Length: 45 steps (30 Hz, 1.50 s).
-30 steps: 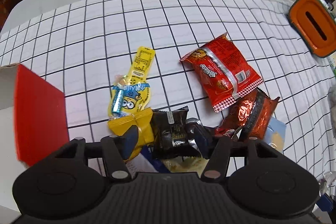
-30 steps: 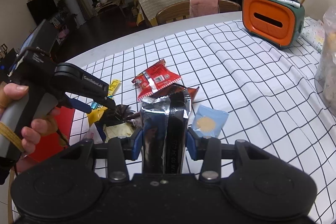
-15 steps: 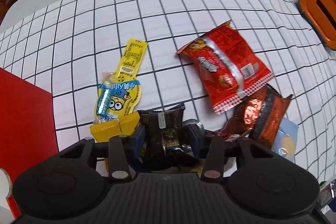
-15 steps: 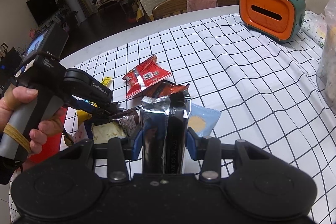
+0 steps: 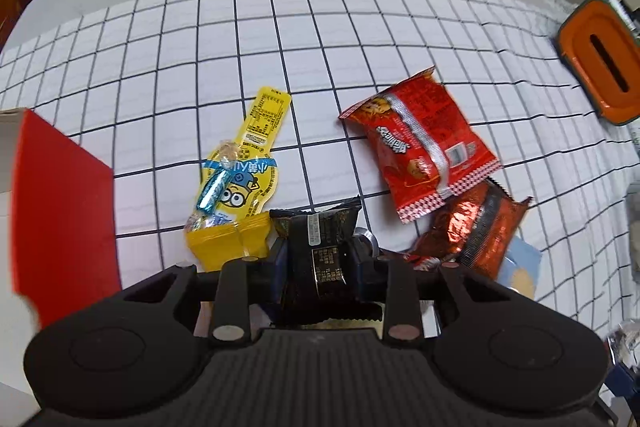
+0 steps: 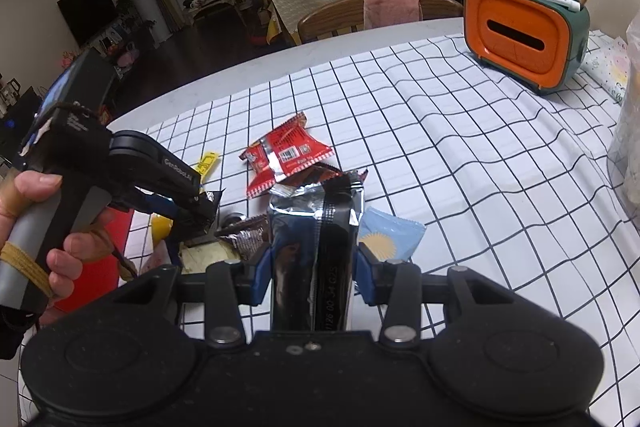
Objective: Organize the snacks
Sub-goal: 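Lift both held snacks and carry them toward the white box, then lower both snacks into the white box and open both tools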
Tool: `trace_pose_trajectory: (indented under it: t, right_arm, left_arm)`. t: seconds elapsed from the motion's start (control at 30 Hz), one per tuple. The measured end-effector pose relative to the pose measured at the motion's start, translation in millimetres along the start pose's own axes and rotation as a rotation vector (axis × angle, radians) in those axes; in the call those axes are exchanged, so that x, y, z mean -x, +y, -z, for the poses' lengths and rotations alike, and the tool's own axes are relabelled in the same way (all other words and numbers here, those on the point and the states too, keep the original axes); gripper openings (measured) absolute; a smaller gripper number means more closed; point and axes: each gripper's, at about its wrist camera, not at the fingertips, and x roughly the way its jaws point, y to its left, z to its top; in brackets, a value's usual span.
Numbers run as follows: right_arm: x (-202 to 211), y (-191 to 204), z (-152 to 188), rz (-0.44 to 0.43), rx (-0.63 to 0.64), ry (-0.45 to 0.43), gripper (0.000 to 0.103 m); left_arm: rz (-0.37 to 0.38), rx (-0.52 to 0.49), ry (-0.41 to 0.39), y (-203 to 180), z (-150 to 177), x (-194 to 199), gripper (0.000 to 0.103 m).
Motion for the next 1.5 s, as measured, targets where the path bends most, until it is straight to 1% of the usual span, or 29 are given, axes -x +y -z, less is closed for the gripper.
trace_pose_trajectory:
  t: [0.2,0.43,0.63,0.83,0.97,1.17,1.33,1.5]
  right_arm:
    - [12.7,15.1,-5.2,-0.014,0.012,-0.022,0.042]
    - [29.8,47.9,-11.3,-0.04,0.063,-0.048,0.042]
    - [38.2,88.4,-16.4,-0.078,0.123,-0.056,0.042]
    - [38.1,136.5,-22.3,-0.13,0.19,-0.055,0.042]
    - [32.4,170.3,-28.9,-0.172,0.231,-0.041,0.042]
    - [15.5,222.1,-32.8,-0.216,0.305,-0.005,0.042]
    - [-6.2,263.6,-35.2,-0.242,0.354,0.034,0.042]
    - [-37.6,297.7,-31.7,-0.242,0.399,0.097,0.042]
  left_arm:
    - [0.042,-0.023,-0.036,20.2,19.2,43.2,0.03]
    - [0.053,-0.049,-0.096,44.5,36.9,90.0,0.03]
    - [0.062,-0.043,-0.133,78.0,50.4,123.5,0.03]
    - [0.05,-0.012,-0.169,122.3,63.4,147.1,0.03]
    - [0.034,0.018,-0.186,155.2,70.3,156.5,0.03]
    - [-0.016,0.073,-0.201,205.2,81.4,159.7,0.03]
    - [-0.067,0.09,-0.21,241.5,88.3,153.8,0.031]
    - [-0.115,0.097,-0.204,270.9,92.5,140.0,0.03]
